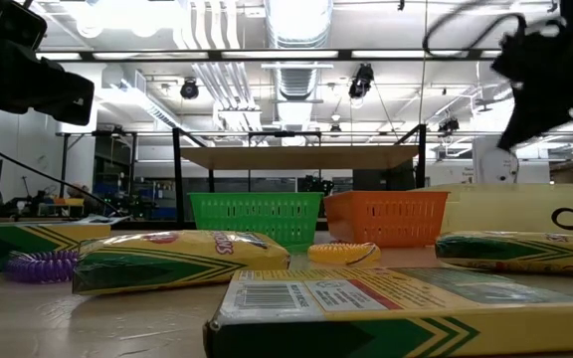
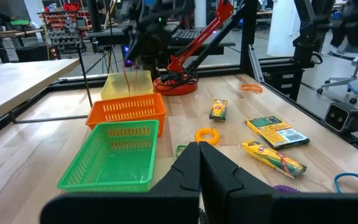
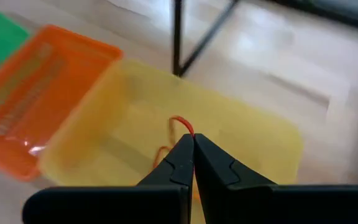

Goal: Pick & Place Office Desk Supplies
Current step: Put the bottom red rubber band into the yellow bin, then put the bottom orange rubber band into the yellow bin

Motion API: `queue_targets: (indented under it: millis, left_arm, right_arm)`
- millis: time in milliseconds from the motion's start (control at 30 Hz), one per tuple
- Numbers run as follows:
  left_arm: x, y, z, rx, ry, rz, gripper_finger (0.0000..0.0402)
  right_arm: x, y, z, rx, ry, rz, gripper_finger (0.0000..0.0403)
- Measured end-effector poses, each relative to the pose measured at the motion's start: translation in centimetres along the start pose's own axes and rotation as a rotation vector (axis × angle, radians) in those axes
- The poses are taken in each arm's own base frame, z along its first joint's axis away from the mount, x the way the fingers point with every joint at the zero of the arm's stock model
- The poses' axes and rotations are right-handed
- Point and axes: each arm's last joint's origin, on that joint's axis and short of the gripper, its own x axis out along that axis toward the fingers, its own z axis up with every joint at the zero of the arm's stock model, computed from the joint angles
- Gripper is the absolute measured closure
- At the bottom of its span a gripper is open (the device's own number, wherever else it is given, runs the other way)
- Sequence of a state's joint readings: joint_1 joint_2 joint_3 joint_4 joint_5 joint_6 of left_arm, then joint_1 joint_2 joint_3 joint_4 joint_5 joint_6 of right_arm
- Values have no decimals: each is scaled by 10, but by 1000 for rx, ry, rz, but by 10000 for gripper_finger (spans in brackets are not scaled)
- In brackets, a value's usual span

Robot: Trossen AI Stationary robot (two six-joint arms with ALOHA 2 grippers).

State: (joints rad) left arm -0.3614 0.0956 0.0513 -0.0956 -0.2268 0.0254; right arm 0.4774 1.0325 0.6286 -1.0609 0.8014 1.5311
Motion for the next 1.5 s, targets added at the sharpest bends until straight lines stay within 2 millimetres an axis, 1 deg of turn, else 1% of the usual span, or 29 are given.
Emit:
queue_targets:
  millis: [200,367,967,1033,1100,1200,1400,1500]
  left_arm:
    - [0,0,0,0,0,0,400]
    - [0,0,0,0,0,0,400]
    - [0,0,0,0,0,0,400]
    - [0,0,0,0,0,0,400]
    - [0,0,0,0,0,0,400]
    - [0,0,0,0,0,0,400]
    - [0,0,0,0,0,0,400]
    - [0,0,0,0,0,0,400]
  right_arm:
    - [22,-5,-25,94,63,-40,394]
    - [31,-4,-35,143,101,-14,394]
    - [30,1,-34,155,102,16,394]
    - [30,0,-34,188,96,12,392]
    - [29,-1,-33,252,94,2,381]
    - [29,-2,-32,298,82,-2,349]
    - [28,-3,-31,297,66,5,263]
    - [28,-3,-31,256,66,7,233]
